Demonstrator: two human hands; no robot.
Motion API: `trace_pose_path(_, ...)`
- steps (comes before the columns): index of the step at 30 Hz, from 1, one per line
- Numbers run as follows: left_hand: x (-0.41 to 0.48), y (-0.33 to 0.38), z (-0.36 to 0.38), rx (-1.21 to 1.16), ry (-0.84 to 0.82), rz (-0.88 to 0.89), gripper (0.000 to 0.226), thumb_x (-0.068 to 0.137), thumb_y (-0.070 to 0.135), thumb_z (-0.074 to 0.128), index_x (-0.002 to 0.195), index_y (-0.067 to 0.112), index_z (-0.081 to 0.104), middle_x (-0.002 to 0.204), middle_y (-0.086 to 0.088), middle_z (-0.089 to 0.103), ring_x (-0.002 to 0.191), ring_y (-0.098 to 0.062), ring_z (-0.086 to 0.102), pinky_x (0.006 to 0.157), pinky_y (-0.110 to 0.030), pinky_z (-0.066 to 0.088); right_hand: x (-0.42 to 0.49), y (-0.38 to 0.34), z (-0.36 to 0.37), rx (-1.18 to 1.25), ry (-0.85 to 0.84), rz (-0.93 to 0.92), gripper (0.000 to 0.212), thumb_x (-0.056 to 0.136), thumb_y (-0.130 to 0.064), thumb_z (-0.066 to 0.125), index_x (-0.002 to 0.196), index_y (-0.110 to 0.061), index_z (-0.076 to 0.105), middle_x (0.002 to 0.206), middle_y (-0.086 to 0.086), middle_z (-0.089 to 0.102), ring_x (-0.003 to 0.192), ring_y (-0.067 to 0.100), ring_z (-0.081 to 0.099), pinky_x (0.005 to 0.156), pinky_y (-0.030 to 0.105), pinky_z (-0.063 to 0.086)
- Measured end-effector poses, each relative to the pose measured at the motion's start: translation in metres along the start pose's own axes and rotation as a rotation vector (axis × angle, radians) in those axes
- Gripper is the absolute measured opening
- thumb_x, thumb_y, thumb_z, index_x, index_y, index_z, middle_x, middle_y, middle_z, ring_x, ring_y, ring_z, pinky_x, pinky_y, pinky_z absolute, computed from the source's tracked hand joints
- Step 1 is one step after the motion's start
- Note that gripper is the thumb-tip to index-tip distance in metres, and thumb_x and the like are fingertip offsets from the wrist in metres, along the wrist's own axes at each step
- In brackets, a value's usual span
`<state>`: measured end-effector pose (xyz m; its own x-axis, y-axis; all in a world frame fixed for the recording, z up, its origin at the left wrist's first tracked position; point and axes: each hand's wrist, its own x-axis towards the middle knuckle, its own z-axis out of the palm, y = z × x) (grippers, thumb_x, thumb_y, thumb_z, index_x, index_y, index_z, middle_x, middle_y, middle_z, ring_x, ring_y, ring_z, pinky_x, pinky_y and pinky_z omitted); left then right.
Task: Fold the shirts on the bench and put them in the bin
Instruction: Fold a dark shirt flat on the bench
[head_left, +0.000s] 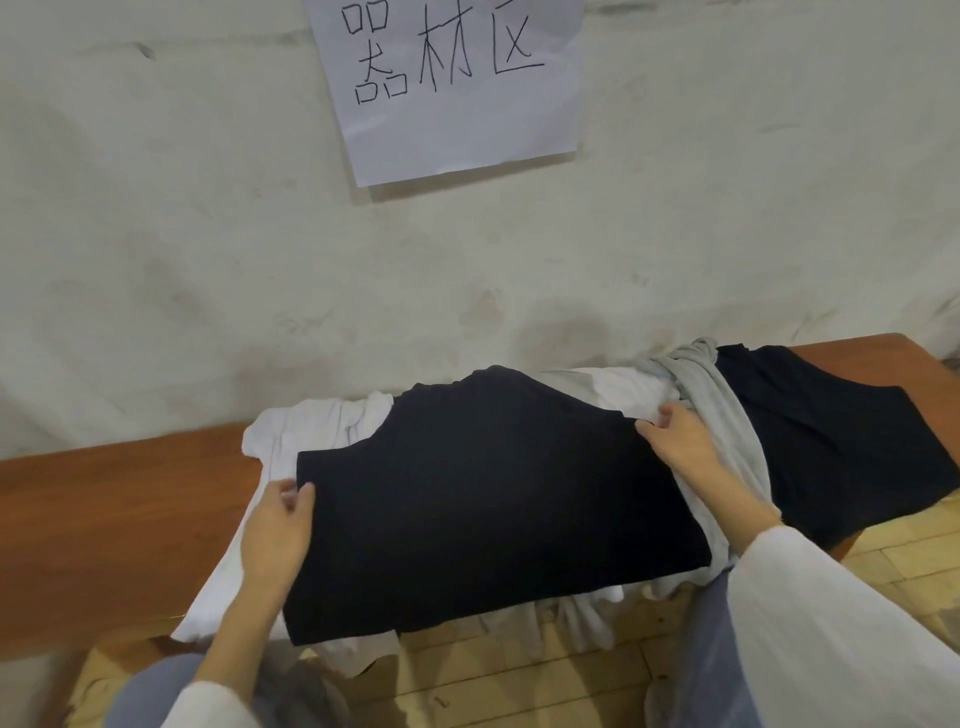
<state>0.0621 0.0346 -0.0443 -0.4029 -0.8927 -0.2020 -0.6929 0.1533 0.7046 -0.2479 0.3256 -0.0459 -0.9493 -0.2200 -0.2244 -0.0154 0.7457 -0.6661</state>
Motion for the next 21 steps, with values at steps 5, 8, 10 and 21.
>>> trace_pose_path(5, 0.027, 0.019, 0.009, -0.126, -0.004, -0.048, 0.043, 0.094, 0.033, 0.056, 0.128, 0.006, 0.052, 0.126, -0.015, 0.059, 0.113, -0.034, 0.056, 0.097, -0.046, 0.046, 0.002, 0.003, 0.015, -0.069, 0.111, -0.072, 0.013, 0.088, -0.015, 0.063, 0.093, -0.003, 0.061, 0.095, 0.016, 0.060, 0.084, 0.029, 0.060, 0.060, 0.027, 0.037)
trace_pose_path(8, 0.033, 0.016, 0.005, -0.023, 0.056, 0.070, 0.035, 0.093, 0.025, 0.058, 0.116, -0.001, 0.061, 0.112, -0.019, 0.065, 0.102, -0.035, 0.061, 0.089, -0.046, 0.048, -0.002, 0.000, 0.015, 0.070, 0.201, -0.208, 0.011, 0.092, -0.017, 0.058, 0.100, -0.010, 0.056, 0.104, 0.006, 0.054, 0.088, 0.017, 0.053, 0.076, 0.028, 0.040)
trace_pose_path(10, 0.034, 0.016, -0.003, -0.044, 0.182, 0.092, 0.031, 0.093, 0.023, 0.058, 0.113, -0.001, 0.063, 0.107, -0.018, 0.067, 0.097, -0.035, 0.062, 0.086, -0.047, 0.048, -0.003, -0.009, 0.013, 0.160, 0.152, -0.238, 0.014, 0.096, -0.017, 0.052, 0.108, -0.010, 0.053, 0.105, 0.001, 0.055, 0.093, 0.015, 0.052, 0.081, 0.027, 0.039)
trace_pose_path(21, 0.044, 0.026, 0.006, 0.243, 0.255, 0.155, 0.034, 0.084, -0.001, 0.055, 0.117, 0.005, 0.059, 0.121, -0.022, 0.053, 0.105, -0.039, 0.054, 0.087, -0.047, 0.046, 0.023, -0.017, 0.012, -0.231, -0.202, -0.134, 0.017, 0.086, -0.016, 0.057, 0.101, -0.008, 0.062, 0.102, 0.010, 0.065, 0.088, 0.020, 0.056, 0.078, 0.033, 0.047)
